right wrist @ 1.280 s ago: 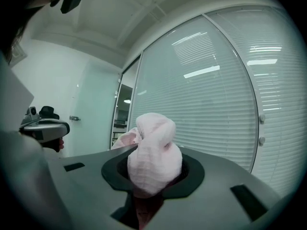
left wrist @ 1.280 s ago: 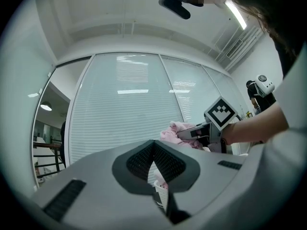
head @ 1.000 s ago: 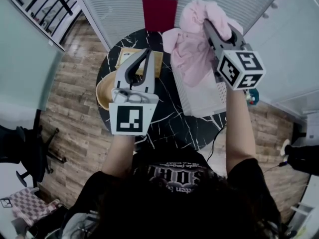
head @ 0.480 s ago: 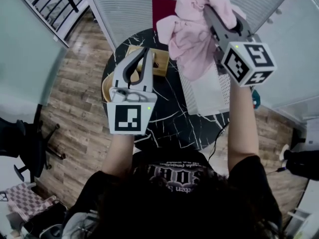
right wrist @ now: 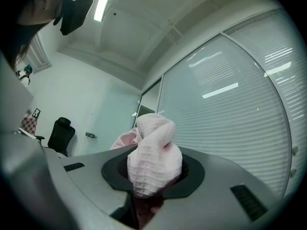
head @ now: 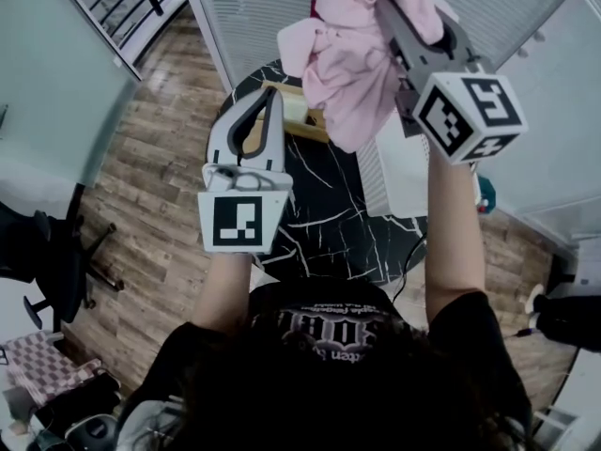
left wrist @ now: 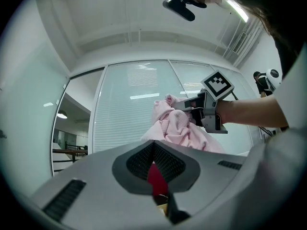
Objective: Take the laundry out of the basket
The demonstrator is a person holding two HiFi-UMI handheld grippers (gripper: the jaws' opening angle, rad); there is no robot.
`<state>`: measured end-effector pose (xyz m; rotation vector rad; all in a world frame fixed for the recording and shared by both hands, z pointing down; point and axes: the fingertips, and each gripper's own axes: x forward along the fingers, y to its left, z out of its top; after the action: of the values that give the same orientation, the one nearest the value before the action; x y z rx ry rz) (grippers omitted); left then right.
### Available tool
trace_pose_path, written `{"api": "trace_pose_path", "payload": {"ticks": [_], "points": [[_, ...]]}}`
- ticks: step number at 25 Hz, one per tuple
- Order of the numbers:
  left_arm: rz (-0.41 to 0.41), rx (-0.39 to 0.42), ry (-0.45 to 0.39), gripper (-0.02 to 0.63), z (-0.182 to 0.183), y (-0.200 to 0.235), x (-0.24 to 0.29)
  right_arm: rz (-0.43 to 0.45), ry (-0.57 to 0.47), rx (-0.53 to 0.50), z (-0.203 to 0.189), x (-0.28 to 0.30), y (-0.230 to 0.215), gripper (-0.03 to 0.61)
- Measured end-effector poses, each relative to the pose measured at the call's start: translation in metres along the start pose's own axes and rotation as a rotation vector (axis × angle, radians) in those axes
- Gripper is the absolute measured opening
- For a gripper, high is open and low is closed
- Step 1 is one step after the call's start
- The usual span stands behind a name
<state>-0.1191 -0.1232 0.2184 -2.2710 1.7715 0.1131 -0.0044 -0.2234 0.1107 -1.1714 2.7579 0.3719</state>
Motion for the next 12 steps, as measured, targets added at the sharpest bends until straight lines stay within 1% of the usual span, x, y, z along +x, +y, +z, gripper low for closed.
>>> {"api": "trace_pose_path", "payload": {"ticks": [5, 12], "points": [[0.020, 0.008, 0.007, 0.000, 0.000, 0.015, -0.011, 0.035, 0.002, 0.004, -0.003, 0.013, 0.027, 0.114], [0.034, 0.018, 0.020, 0.000, -0.002, 0.031, -0.027, 0.062, 0.022, 0.036, -0.021, 0.019, 0.056, 0.114]]}}
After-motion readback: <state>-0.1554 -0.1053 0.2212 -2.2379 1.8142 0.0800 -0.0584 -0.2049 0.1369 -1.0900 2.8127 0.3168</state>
